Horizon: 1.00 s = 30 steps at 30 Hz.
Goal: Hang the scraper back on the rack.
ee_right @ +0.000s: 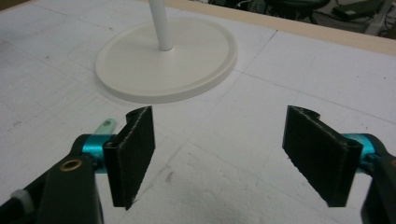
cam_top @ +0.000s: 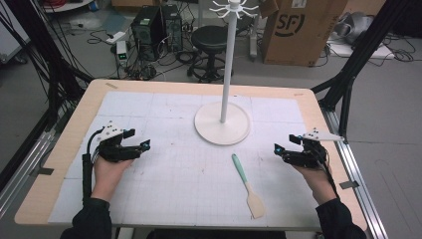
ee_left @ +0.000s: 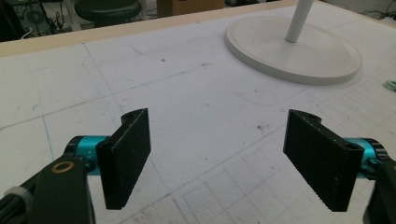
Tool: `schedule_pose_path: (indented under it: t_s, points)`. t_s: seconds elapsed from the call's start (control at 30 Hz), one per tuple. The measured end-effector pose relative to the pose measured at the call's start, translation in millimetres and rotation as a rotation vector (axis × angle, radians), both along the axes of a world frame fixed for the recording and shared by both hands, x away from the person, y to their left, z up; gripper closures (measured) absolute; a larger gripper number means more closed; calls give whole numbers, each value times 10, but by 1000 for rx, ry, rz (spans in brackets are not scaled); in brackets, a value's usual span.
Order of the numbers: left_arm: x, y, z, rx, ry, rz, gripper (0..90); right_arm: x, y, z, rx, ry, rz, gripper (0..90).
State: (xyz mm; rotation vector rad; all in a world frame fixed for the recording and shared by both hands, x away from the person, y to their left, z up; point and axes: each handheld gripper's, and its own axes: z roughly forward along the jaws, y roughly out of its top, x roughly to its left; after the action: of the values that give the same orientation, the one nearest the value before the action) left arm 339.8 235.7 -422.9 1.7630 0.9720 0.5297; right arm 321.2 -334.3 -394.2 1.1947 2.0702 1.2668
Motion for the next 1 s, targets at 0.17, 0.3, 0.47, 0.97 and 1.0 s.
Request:
schedule_pose_path:
  t_s: [0.17,0.3,0.47,0.97,1.0]
  points:
    - [0,-1,2,-1,-3,-5,238,-95,177,-9,0,33,-26,196]
    - [2,-3,-2,3,-1,-8,238,-164,292,-37,-24,57,-23,198]
    - [0,-2,1,1,-2,-7,238,-300,509,-129,-61,124,10,230]
    - [0,-12,-1,5,-2,-11,238,-591,963,-357,-214,227,91,312]
    - [1,-13,-2,9,0,-13,238,-602,982,-382,-223,234,95,313]
